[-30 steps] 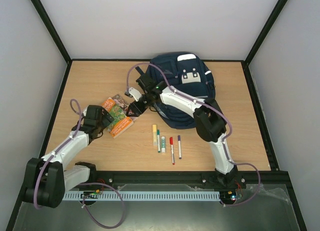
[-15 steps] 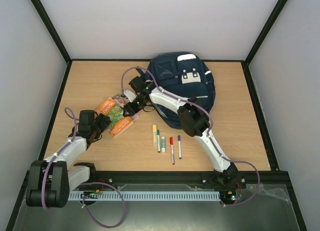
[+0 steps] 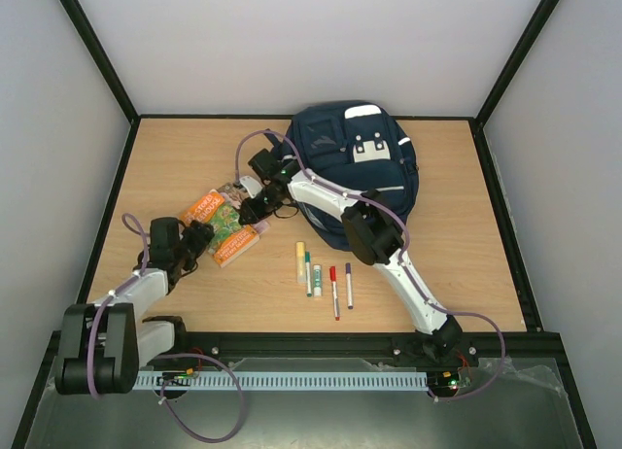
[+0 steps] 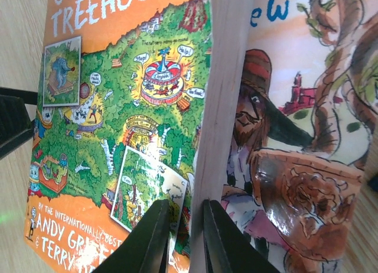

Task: Pack the student bag
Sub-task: Pick up the book from the center of the board.

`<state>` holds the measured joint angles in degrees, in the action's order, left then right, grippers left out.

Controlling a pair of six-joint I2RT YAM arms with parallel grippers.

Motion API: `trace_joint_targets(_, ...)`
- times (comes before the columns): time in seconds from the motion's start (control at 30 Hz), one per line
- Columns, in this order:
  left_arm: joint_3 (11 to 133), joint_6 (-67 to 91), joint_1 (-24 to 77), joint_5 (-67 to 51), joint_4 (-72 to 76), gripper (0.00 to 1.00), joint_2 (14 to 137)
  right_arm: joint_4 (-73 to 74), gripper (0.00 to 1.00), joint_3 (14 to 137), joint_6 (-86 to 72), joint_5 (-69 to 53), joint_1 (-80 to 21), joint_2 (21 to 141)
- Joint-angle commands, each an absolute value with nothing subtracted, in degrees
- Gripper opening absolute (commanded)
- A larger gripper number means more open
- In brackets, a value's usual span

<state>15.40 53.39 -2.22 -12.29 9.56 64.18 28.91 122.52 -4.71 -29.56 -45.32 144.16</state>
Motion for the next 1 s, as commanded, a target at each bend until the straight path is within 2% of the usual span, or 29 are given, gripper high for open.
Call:
trace_joint_targets(0.0,12.35,55.25,-2.63,-14.74,12.79,0.83,68.41,34.03,0.14,119.99,-5.68,-23.99,-45.47,150.27)
trace_joint_targets(0.4,12.83,57.61,-3.34,-21.70,23.03,0.81,77.41,34.95,0.12,119.03,-5.23,-25.53,-45.45,152.80)
trace_joint_targets(0.8,14.25,56.14,-3.25,-28.15,22.56,0.67,61.89,35.01,0.13,118.88,-5.02,-25.67,-45.51,153.89)
trace_joint_targets(0.97,16.07,55.22,-3.25,-30.22,20.06,0.62,61.18,35.05,0.15,118.93,-5.13,-25.67,-45.61,153.80)
